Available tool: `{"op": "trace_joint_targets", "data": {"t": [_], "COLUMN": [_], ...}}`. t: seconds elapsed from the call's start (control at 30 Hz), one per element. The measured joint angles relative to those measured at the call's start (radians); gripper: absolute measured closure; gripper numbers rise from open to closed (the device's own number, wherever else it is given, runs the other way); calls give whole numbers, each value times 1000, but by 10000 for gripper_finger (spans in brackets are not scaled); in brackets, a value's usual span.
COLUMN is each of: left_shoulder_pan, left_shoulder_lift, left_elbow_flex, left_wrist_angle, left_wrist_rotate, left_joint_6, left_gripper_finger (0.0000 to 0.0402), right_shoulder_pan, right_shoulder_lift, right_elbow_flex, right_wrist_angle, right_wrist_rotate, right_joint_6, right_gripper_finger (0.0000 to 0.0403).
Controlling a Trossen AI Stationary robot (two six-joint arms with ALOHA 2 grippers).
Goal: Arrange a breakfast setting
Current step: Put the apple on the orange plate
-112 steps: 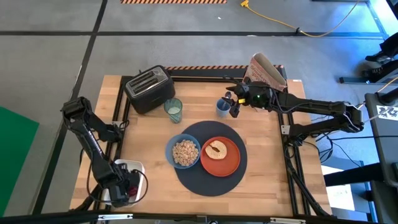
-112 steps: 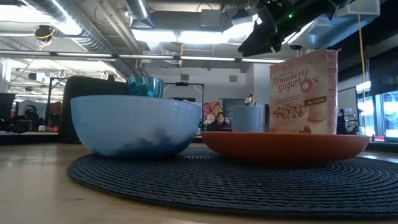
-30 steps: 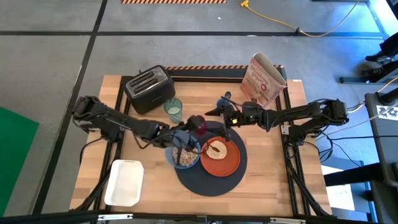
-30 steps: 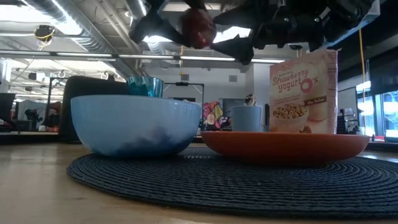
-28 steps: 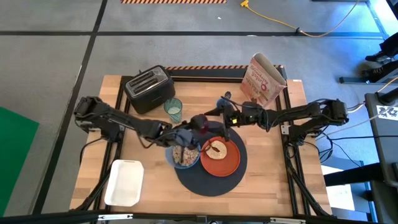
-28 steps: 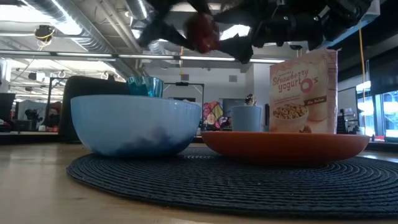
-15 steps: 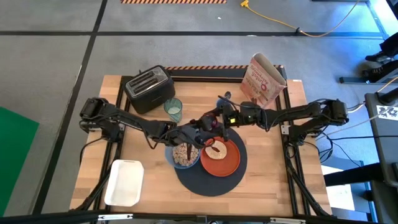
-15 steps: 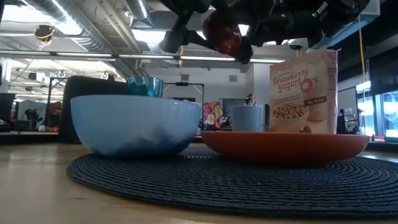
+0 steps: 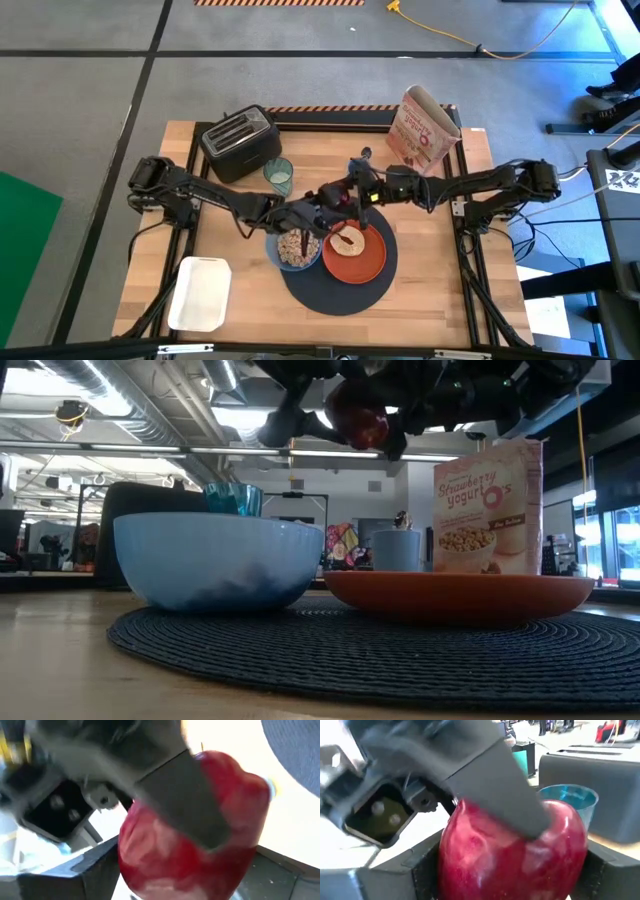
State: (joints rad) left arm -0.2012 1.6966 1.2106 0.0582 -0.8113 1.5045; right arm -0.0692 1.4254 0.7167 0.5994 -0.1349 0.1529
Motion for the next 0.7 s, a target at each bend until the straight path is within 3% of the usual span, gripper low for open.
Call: {"op": "trace_joint_targets", "data": {"t": [0.23, 0.33, 0.47, 0.57, 0.7], "left_shoulder_pan": [23, 30, 32, 34, 65], "left_shoulder_lift": [-20, -29, -51, -70, -115], "left_elbow_flex": [0, 0, 0, 0, 1], "left_wrist_angle": [0, -21, -123, -243, -429], "left_wrist_rotate": [-82, -151, -168, -140, 31], "left_joint_6": [-253, -440, -701, -927, -1252], "left_gripper_finger": [12, 4, 2, 2, 2], "right_shoulder_pan": [-3, -3, -3, -3, -3], "right_shoulder_lift": [-1, -2, -2, -2, -2], "right_elbow_flex": [-8, -8, -8, -17, -52], "right_wrist_angle": [70, 67, 35, 28, 71], "right_wrist_rotate": [70, 109, 180, 232, 241], "right_joint_6": [-95, -155, -222, -278, -329], "right_gripper_finger": [97, 105, 101, 99, 100]}}
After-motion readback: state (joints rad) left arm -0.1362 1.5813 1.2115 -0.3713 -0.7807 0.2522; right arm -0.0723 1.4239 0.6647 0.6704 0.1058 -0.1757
